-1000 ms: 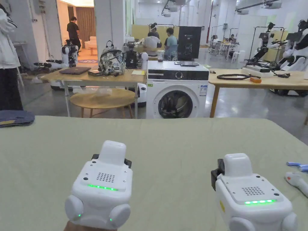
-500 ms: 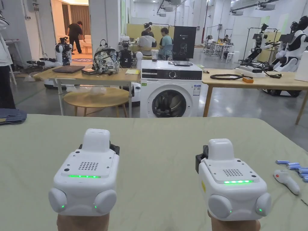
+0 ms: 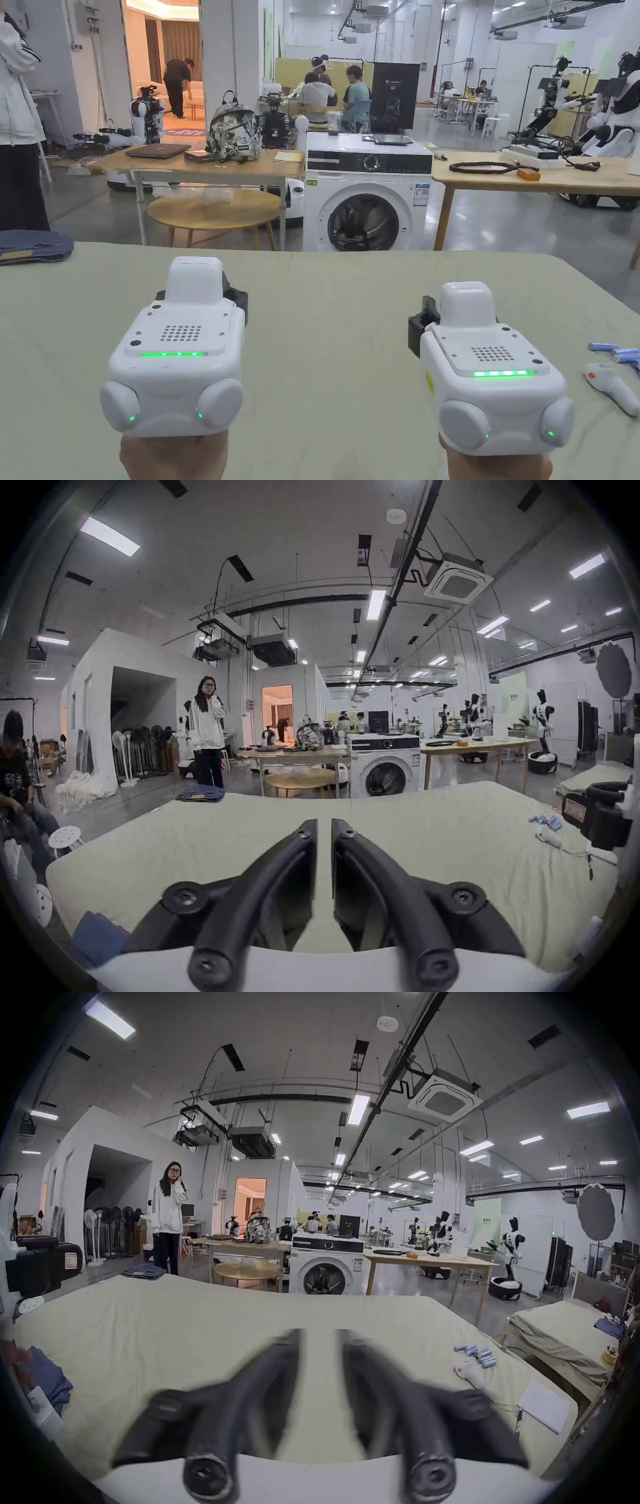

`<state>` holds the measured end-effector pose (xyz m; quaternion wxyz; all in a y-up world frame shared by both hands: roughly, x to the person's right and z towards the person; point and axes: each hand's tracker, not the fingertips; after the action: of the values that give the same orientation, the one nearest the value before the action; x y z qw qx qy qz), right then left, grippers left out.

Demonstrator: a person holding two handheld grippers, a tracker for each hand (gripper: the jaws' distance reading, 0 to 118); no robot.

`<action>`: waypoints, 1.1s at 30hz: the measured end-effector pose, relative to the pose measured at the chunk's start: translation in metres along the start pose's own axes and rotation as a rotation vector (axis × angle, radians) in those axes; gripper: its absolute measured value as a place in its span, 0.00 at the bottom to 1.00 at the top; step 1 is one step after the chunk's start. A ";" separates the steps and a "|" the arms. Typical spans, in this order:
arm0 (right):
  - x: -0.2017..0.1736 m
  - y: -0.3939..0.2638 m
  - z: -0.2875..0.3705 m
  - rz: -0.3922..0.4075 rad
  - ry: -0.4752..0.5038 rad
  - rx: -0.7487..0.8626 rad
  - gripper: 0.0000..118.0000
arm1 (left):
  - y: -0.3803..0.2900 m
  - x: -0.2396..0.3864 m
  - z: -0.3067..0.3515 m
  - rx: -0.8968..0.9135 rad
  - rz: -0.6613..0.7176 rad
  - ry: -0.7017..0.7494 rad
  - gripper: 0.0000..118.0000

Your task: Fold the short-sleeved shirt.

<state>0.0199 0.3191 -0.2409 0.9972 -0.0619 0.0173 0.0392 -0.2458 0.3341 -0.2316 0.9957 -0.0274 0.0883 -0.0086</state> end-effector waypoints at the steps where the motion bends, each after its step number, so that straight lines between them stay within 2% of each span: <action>1: 0.000 0.001 -0.001 -0.003 0.002 -0.003 1.00 | 0.003 -0.002 0.000 -0.007 0.002 -0.009 1.00; 3: 0.000 0.001 -0.004 -0.003 0.001 -0.011 1.00 | 0.003 0.000 -0.005 -0.052 0.002 0.014 1.00; 4: 0.003 -0.001 0.001 -0.017 -0.031 0.058 1.00 | 0.003 0.000 -0.006 -0.053 0.001 0.016 1.00; 8: 0.001 0.000 0.002 -0.017 -0.007 0.009 1.00 | 0.004 -0.002 -0.001 -0.063 -0.013 0.037 1.00; 11: 0.001 0.000 0.003 -0.024 -0.012 -0.001 1.00 | 0.003 -0.004 -0.006 -0.148 0.101 -0.130 1.00; 12: 0.001 -0.001 0.003 -0.024 -0.009 -0.001 1.00 | 0.001 -0.004 -0.005 -0.164 0.111 -0.138 1.00; 17: 0.001 -0.001 0.005 -0.014 -0.007 -0.007 1.00 | 0.002 0.007 0.001 -0.037 0.027 -0.166 1.00; 20: 0.003 -0.002 0.004 -0.023 -0.009 -0.013 1.00 | 0.003 0.008 0.006 -0.020 0.061 -0.198 1.00; 22: 0.004 -0.003 0.004 -0.022 -0.011 -0.015 1.00 | 0.003 0.010 0.007 -0.001 0.074 -0.180 1.00; 29: 0.004 -0.003 0.007 -0.020 -0.015 -0.011 1.00 | 0.002 0.019 0.001 -0.057 -0.035 0.015 1.00; 33: 0.002 -0.002 0.007 -0.018 -0.014 -0.007 1.00 | -0.001 0.013 -0.001 -0.076 -0.014 0.006 1.00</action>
<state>0.0227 0.3182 -0.2338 0.9973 -0.0655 0.0096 0.0308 -0.2328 0.3329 -0.2349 0.9936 -0.0660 0.0911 -0.0123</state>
